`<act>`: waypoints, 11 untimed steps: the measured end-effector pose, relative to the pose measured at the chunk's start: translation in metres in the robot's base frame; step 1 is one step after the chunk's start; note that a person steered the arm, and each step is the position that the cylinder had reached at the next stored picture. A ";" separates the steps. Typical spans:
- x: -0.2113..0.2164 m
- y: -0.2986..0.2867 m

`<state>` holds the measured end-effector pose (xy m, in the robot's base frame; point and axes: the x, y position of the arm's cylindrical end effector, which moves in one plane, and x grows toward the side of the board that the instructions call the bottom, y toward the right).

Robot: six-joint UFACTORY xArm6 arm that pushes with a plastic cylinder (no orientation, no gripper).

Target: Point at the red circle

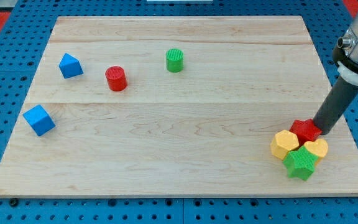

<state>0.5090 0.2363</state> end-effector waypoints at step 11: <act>-0.107 -0.211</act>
<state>0.4021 0.0258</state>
